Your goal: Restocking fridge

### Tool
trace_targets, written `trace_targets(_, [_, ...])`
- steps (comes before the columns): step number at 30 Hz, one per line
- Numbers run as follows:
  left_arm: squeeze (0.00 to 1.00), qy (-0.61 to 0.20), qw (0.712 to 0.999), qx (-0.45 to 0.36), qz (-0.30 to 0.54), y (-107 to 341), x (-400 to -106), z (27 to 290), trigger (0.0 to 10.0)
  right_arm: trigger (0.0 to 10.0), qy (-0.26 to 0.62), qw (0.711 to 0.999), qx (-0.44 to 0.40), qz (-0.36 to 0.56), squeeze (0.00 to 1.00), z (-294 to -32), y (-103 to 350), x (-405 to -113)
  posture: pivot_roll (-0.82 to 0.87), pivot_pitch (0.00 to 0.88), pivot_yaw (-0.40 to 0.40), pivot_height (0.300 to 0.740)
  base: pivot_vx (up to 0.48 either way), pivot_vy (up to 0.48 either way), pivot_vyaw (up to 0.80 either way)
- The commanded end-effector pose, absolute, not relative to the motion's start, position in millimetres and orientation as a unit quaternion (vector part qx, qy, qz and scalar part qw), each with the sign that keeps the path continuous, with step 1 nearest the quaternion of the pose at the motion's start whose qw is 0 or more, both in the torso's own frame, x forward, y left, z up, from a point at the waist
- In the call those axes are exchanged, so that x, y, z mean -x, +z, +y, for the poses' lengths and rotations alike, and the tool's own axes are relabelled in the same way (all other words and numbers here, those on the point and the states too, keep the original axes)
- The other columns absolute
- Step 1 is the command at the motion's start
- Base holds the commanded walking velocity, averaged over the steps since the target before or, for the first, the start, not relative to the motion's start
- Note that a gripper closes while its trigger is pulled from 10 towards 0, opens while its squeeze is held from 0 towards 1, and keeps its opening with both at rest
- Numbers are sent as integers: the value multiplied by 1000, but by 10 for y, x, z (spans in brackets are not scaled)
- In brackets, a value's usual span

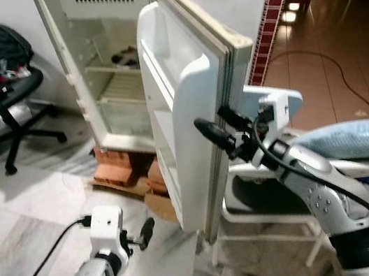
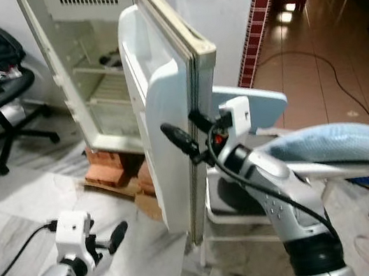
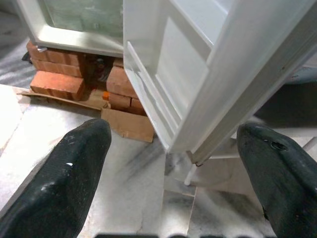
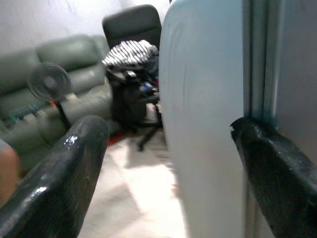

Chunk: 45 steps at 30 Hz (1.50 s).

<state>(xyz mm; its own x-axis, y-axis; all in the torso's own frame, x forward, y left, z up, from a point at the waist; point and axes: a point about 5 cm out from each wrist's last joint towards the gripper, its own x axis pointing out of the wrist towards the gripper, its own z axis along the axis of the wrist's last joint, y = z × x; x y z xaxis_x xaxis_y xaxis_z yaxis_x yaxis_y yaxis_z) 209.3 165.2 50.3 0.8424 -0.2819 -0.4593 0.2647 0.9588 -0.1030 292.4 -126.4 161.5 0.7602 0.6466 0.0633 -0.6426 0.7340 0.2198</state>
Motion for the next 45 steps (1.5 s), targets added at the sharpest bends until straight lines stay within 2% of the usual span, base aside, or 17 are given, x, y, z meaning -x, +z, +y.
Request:
trace_targets(1, [0,-146,959,9,243,508,-2101,1646,10000,10000,332,938,-90,31,0,-1366,1468,-2904,122,0,-47,740,0,0,0])
trace_targets(5, [0,-145,959,9,243,508,-2102,1648,10000,10000,351,932,-76,40,0,-1384,1409,-2867,122,0,-47,740,0,0,0])
trace_targets(8, [0,-144,959,9,244,504,-2100,1656,10000,10000,412,906,-34,89,0,-1480,1250,-2753,119,0,-46,740,0,0,0])
trace_targets(12, [0,-145,959,9,244,503,-2101,1655,10000,10000,441,887,16,138,0,-1622,1106,-2659,114,0,-43,740,0,0,0])
trace_targets(14, [0,-147,958,8,244,501,-2102,1653,10000,10000,385,909,68,144,0,-1767,1048,-2780,112,0,-40,740,0,0,0])
trace_targets(20, [0,-148,958,5,245,497,-2106,1656,10000,10000,291,948,94,90,0,-1820,1212,-3042,117,0,-40,740,0,0,0])
trace_targets(24, [0,-148,958,4,244,498,-2111,1658,10000,10000,269,961,62,29,0,-1700,1416,-3139,117,0,-41,740,0,0,0])
trace_targets(26, [0,-149,958,3,244,499,-2120,1653,10000,10000,279,960,20,-7,0,-1529,1559,-3167,116,0,-41,740,0,0,0])
trace_targets(32, [0,-152,958,2,243,497,-2138,1643,10000,10000,301,953,-17,-39,0,-1313,1704,-3207,117,0,-39,740,0,0,0])
trace_targets(37, [0,-154,958,1,243,493,-2155,1639,10000,10000,277,957,-51,-63,0,-1170,1834,-3307,111,0,-35,740,0,0,0])
trace_targets(39, [0,-157,958,0,242,492,-2169,1635,10000,10000,309,942,-117,-66,0,-986,1962,-3295,110,0,-33,740,0,0,0])
trace_targets(40, [0,-157,958,0,242,492,-2169,1635,10000,10000,309,942,-117,-66,0,-986,1962,-3295,110,0,-33,740,0,0,0])
trace_targets(41, [0,-158,957,-1,242,492,-2174,1632,10000,10000,356,918,-158,-72,0,-830,2074,-3227,110,0,-33,740,0,0,0])
trace_targets(42, [0,-160,957,-3,241,490,-2186,1630,10000,10000,508,821,-246,-88,0,-509,2387,-2900,111,0,-35,740,0,0,0])
trace_targets(43, [0,-160,957,-3,241,490,-2186,1630,10000,10000,508,821,-246,-88,0,-509,2387,-2900,111,0,-35,740,0,0,0])
trace_targets(44, [0,-159,958,-4,239,490,-2190,1630,10000,10000,618,730,-275,-99,0,-406,2599,-2584,117,0,-41,740,0,0,0])
trace_targets(45, [0,-159,958,-5,239,490,-2191,1629,10000,10000,662,688,-279,-102,0,-393,2674,-2439,117,0,-41,740,0,0,0])
